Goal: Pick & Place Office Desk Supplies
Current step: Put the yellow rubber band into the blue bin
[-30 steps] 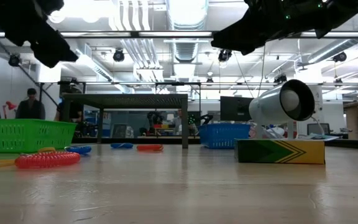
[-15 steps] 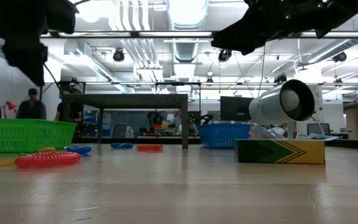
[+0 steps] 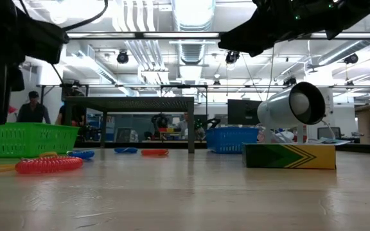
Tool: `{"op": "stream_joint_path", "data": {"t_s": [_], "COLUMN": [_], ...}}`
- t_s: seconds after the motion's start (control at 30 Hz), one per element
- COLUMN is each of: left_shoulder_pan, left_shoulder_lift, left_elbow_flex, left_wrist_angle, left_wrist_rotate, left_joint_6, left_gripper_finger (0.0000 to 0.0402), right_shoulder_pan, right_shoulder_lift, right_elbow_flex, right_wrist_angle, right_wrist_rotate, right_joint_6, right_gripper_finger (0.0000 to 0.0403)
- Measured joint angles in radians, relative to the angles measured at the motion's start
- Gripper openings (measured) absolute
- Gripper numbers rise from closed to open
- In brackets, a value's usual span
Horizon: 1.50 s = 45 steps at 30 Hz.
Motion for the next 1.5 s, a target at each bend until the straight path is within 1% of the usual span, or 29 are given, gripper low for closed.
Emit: {"op": "stream_joint_path", "data": {"t_s": [0.23, 0.5, 0.67, 0.83, 1.27, 1.5], "left_shoulder_pan": [0.004, 0.011, 0.026, 0.041, 0.053, 0.054], "left_shoulder_lift": [0.081, 0.162, 0.200, 0.223, 0.285, 0.283], "left_elbow_flex": [0.042, 0.046, 0.046, 0.046, 0.049, 0.048], "left_wrist_angle": [0.016, 0.022, 0.042, 0.062, 0.055, 0.055], "left_wrist_rotate": [0.020, 0.087, 0.128, 0.147, 0.189, 0.193], "left_joint_6": [-0.014, -0.044, -0.037, -0.003, 0.002, 0.005], "left_gripper_finger": [0.0170, 0.0170, 0.0170, 0.0170, 0.0170, 0.0169], "right_shoulder_pan": [0.000, 0.000, 0.000, 0.000, 0.000, 0.000], "right_shoulder_lift": [0.000, 0.000, 0.000, 0.000, 0.000, 0.000], "right_elbow_flex": [0.000, 0.000, 0.000, 0.000, 0.000, 0.000], "right_wrist_angle": [0.000, 0.000, 0.000, 0.000, 0.000, 0.000], "right_wrist_rotate": [0.000, 0.000, 0.000, 0.000, 0.000, 0.000], "right_joint_6": [-0.002, 0.000, 0.000, -0.001, 0.000, -0.001], "right_gripper_finger": [0.0212, 0.0212, 0.0212, 0.0212, 0.0212, 0.0212]}}
